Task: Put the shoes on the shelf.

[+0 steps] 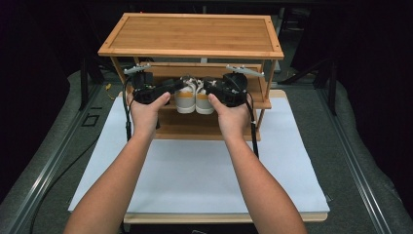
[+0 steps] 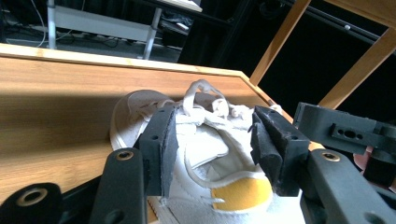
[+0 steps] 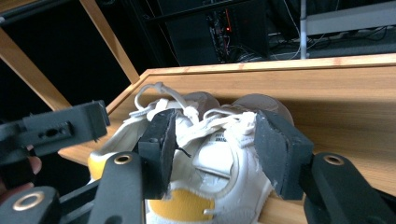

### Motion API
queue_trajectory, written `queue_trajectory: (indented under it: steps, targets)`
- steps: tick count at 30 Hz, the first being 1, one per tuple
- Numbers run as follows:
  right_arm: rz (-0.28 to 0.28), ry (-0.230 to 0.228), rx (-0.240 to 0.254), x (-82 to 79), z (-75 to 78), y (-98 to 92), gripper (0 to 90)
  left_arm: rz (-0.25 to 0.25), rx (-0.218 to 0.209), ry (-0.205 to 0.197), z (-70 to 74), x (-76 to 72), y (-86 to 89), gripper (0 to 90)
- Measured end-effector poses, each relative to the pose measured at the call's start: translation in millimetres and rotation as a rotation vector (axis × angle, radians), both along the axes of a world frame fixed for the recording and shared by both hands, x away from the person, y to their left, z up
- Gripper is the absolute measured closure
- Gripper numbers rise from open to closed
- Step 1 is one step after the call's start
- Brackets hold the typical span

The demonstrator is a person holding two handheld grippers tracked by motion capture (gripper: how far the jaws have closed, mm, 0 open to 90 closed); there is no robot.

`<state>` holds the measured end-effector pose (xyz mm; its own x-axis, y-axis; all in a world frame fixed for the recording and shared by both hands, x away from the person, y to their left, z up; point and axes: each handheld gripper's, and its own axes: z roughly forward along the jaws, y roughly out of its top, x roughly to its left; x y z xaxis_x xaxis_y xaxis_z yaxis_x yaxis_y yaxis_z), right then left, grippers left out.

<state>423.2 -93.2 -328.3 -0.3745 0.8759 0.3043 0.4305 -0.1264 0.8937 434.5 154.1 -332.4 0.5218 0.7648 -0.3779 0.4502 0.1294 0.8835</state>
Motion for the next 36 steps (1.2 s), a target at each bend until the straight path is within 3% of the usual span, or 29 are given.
queue_trajectory:
  steps: [8,15,26,32,36]
  targets:
    - [0.03,-0.026,-0.074,-16.3,6.1,-3.7,48.3,-0.019,0.015,-0.006,4.6,-12.0,10.2,56.0]
    - [0.063,-0.02,-0.03,-22.8,2.3,-16.6,62.0,-0.029,0.031,-0.018,2.7,-19.2,20.0,65.7]
    - [0.079,0.015,-0.049,-18.2,-17.6,-33.6,81.0,-0.036,0.048,0.019,-20.9,-14.2,33.5,82.2]
    - [0.108,0.022,-0.085,-16.7,-26.9,-32.8,87.4,-0.075,0.09,0.031,-31.0,-9.3,32.5,78.9]
    - [0.113,0.031,-0.075,-14.2,-34.1,-33.4,90.0,-0.1,0.105,0.017,-35.4,-9.0,29.5,82.5]
